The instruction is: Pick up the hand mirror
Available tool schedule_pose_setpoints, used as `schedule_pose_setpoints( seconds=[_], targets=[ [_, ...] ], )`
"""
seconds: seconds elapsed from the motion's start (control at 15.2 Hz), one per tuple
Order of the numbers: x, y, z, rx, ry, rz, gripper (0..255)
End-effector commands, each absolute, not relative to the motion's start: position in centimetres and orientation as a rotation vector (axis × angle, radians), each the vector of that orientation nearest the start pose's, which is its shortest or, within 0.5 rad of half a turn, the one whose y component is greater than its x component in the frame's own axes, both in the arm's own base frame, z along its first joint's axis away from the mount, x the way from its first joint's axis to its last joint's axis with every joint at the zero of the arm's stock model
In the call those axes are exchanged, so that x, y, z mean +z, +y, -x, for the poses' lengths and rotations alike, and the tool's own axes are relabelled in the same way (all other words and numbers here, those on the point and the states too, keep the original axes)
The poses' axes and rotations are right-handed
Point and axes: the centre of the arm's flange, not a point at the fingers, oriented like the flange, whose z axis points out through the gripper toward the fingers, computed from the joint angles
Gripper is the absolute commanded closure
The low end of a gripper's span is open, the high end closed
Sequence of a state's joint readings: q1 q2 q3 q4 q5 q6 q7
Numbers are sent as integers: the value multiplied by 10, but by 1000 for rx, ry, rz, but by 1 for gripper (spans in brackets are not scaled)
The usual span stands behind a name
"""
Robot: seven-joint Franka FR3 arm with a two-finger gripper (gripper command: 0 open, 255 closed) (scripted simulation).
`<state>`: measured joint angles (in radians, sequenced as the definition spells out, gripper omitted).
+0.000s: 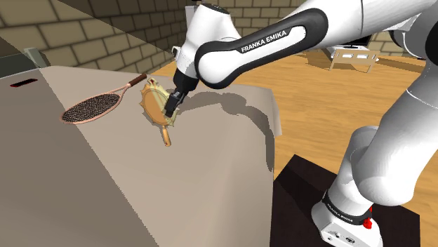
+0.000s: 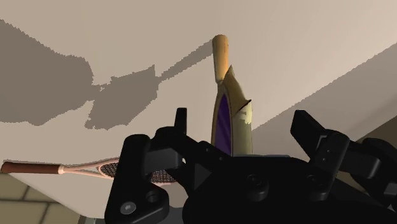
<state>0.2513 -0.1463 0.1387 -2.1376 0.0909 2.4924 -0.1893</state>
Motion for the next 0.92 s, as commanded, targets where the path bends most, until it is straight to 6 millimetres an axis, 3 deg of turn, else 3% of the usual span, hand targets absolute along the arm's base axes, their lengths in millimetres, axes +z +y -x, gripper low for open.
schedule_pose_setpoints(
  seconds=[0.0,0.2,0.26,0.86],
  targets=[
    [514,211,-507,-743,-765,2848,0],
    [506,211,-507,-743,-765,2848,0],
    [506,212,-507,-743,-765,2848,255],
    [506,211,-507,-743,-765,2848,255]
  ],
)
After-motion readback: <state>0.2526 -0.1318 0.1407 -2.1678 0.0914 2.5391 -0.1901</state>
